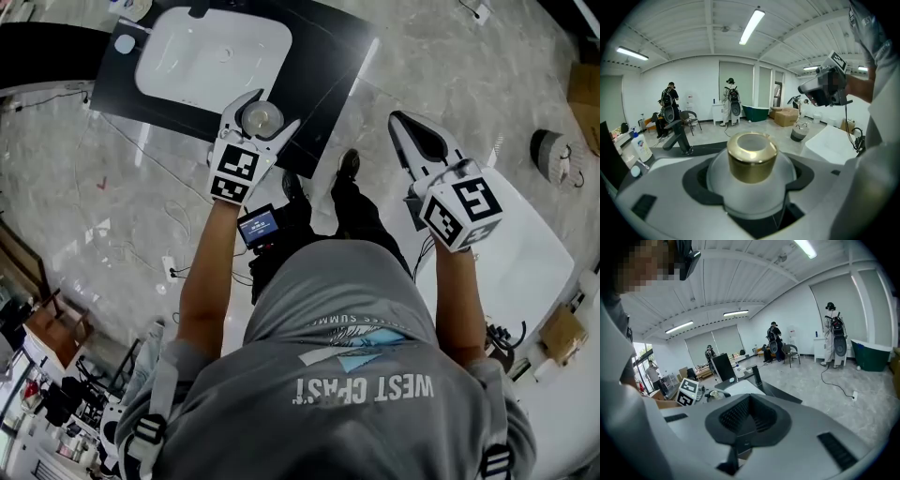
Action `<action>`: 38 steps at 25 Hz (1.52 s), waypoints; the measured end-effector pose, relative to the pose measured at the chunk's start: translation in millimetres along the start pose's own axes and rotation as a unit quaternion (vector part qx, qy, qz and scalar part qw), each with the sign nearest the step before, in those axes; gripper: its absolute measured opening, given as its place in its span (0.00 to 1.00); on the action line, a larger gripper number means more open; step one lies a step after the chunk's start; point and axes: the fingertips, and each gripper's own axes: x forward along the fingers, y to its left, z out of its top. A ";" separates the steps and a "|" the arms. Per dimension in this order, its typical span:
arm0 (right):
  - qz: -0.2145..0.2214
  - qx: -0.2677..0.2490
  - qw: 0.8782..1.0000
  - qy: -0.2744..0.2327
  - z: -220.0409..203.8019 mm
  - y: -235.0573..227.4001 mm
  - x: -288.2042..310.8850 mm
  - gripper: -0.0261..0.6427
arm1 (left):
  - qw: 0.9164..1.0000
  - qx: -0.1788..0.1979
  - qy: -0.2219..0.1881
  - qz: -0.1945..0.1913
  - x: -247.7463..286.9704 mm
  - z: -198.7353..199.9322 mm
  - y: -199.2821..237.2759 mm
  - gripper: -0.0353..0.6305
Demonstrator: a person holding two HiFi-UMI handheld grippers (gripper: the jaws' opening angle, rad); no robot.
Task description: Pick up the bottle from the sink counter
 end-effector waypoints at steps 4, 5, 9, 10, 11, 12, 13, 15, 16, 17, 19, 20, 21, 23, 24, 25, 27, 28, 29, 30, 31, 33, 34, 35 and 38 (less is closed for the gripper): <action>-0.007 -0.004 1.000 -0.014 7.8 4.6 0.2 0.03 | 1.000 0.008 -0.001 -0.011 -15.7 12.1 0.0 0.55; -0.008 -0.006 1.000 -0.017 9.3 5.6 -0.5 0.03 | 1.000 0.009 0.000 -0.014 -19.8 14.4 -0.8 0.55; -0.014 -0.010 0.999 -0.028 15.3 8.7 -3.7 0.03 | 1.000 0.015 -0.001 -0.023 -36.5 23.9 -3.3 0.55; -0.015 -0.010 0.999 -0.031 16.6 9.8 -4.9 0.03 | 1.000 0.016 -0.001 -0.024 -40.9 26.4 -4.2 0.55; -0.016 -0.011 0.999 -0.033 17.8 11.1 -6.2 0.03 | 0.999 0.018 -0.002 -0.026 -45.5 29.1 -5.1 0.55; -0.017 -0.012 0.999 -0.036 19.1 12.7 -7.5 0.03 | 0.999 0.020 -0.003 -0.027 -50.2 32.2 -6.0 0.56; -0.017 -0.013 0.999 -0.038 20.5 14.2 -8.6 0.03 | 0.999 0.022 -0.005 -0.028 -54.9 35.6 -6.7 0.56; -0.017 -0.015 0.999 -0.044 23.2 16.1 -9.2 0.03 | 0.999 0.026 -0.009 -0.030 -62.4 42.9 -7.7 0.56; -0.017 -0.015 0.999 -0.046 24.3 16.1 -8.6 0.03 | 0.999 0.028 -0.011 -0.031 -65.0 46.6 -7.9 0.56; -0.016 -0.016 0.999 -0.048 25.3 15.6 -7.5 0.03 | 0.999 0.031 -0.013 -0.032 -67.0 50.5 -8.2 0.56; -0.016 -0.018 0.998 -0.051 27.4 14.8 -5.5 0.03 | 0.998 0.037 -0.018 -0.036 -71.9 58.4 -9.6 0.56; -0.016 -0.019 0.998 -0.053 28.4 15.4 -5.5 0.03 | 0.998 0.040 -0.021 -0.038 -75.5 62.4 -11.2 0.56; -0.015 -0.020 0.998 -0.054 29.3 16.5 -6.3 0.03 | 0.998 0.041 -0.024 -0.041 -79.8 66.3 -13.4 0.56; -0.014 -0.022 0.998 -0.058 31.0 19.0 -8.8 0.03 | 0.998 0.041 -0.029 -0.046 -88.4 73.1 -18.4 0.56; -0.013 -0.023 0.998 -0.059 31.7 19.8 -10.0 0.03 | 0.997 0.042 -0.030 -0.048 -92.2 75.9 -20.7 0.56; -0.013 -0.024 0.998 -0.061 32.4 20.5 -10.8 0.03 | 0.997 0.043 -0.031 -0.051 -95.4 78.2 -22.5 0.56; -0.012 -0.027 0.998 -0.064 33.6 21.7 -11.9 0.03 | 0.997 0.046 -0.032 -0.053 -101.3 81.3 -25.0 0.56; -0.012 -0.028 0.997 -0.065 33.9 22.4 -12.6 0.03 | 0.997 0.046 -0.032 -0.053 -104.1 82.3 -25.9 0.56; -0.012 -0.028 0.997 -0.065 33.7 23.1 -13.5 0.03 | 0.997 0.046 -0.032 -0.052 -106.6 82.8 -26.7 0.56; -0.011 -0.030 0.997 -0.065 33.2 24.0 -14.8 0.03 | 0.997 0.046 -0.033 -0.051 -108.8 82.9 -27.6 0.56; -0.010 -0.032 0.997 -0.065 32.4 25.2 -16.3 0.03 | 0.997 0.046 -0.033 -0.050 -110.7 82.6 -28.5 0.56; -0.009 -0.041 0.997 -0.064 31.1 28.0 -19.1 0.03 | 0.997 0.046 -0.033 -0.048 -113.2 81.6 -30.0 0.56; -0.008 -0.045 0.997 -0.063 30.5 29.5 -20.4 0.03 | 0.997 0.046 -0.034 -0.048 -114.0 81.2 -31.0 0.56; -0.007 -0.049 0.997 -0.062 29.9 31.0 -21.6 0.03 | 0.997 0.047 -0.034 -0.048 -114.8 80.7 -32.1 0.56; -0.006 -0.054 0.997 -0.060 29.1 33.8 -25.6 0.03 | 0.997 0.048 -0.035 -0.050 -118.4 80.3 -36.3 0.56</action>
